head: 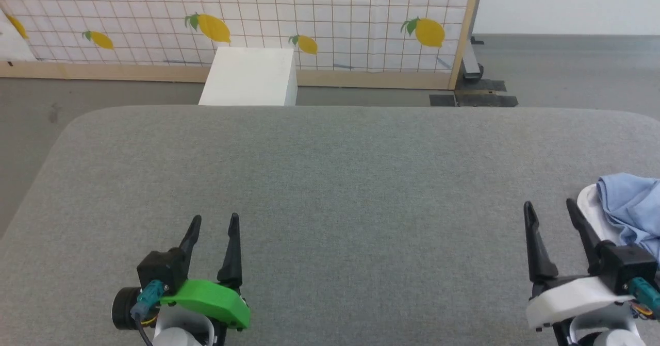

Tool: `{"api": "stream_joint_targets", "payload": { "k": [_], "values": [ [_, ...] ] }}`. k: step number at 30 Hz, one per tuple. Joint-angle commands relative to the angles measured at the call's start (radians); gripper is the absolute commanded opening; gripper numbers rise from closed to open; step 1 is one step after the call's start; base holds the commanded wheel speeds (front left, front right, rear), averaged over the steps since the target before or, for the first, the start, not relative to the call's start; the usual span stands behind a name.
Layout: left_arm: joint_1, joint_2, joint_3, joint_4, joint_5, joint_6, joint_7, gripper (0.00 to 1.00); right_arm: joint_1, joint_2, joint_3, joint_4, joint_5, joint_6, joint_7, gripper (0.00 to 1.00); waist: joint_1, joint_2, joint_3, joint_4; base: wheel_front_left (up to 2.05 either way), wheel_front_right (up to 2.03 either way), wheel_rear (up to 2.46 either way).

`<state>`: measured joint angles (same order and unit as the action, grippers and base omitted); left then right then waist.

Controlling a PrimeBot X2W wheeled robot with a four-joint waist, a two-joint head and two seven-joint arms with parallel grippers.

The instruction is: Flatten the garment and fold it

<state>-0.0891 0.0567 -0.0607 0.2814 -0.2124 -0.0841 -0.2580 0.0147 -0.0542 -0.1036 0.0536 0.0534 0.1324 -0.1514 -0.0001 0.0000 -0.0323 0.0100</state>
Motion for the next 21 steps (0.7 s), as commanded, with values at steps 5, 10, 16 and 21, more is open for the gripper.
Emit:
{"api": "stream_joint_targets", "payload": {
  "k": [5, 10, 16, 21],
  "values": [
    [0.024, -0.005, -0.007, 0.002, -0.010, -0.004, -0.004, 1.00, 0.031, 0.003, 0.010, -0.006, 0.021, -0.002, -0.002, 1.00, 0.0001, 0.0000, 0.000, 0.001, 0.00, 0.00, 0.00],
    [0.024, -0.006, -0.008, -0.001, -0.013, 0.000, -0.004, 1.00, 0.032, 0.004, 0.009, -0.006, 0.038, -0.002, -0.004, 1.00, 0.0001, 0.0000, 0.008, -0.002, 0.00, 0.00, 0.00],
    [0.012, -0.001, -0.008, 0.001, -0.009, 0.001, 0.000, 0.00, 0.025, 0.002, 0.010, 0.000, 0.038, 0.000, 0.001, 0.00, 0.0001, 0.0000, 0.013, -0.004, 0.00, 0.00, 0.00],
    [0.012, -0.001, -0.010, 0.000, -0.008, 0.002, 0.002, 0.00, 0.025, 0.001, 0.009, 0.000, 0.037, 0.000, 0.002, 0.00, 0.0001, 0.0000, 0.014, -0.005, 0.00, 0.00, 0.00]
  ]
}}
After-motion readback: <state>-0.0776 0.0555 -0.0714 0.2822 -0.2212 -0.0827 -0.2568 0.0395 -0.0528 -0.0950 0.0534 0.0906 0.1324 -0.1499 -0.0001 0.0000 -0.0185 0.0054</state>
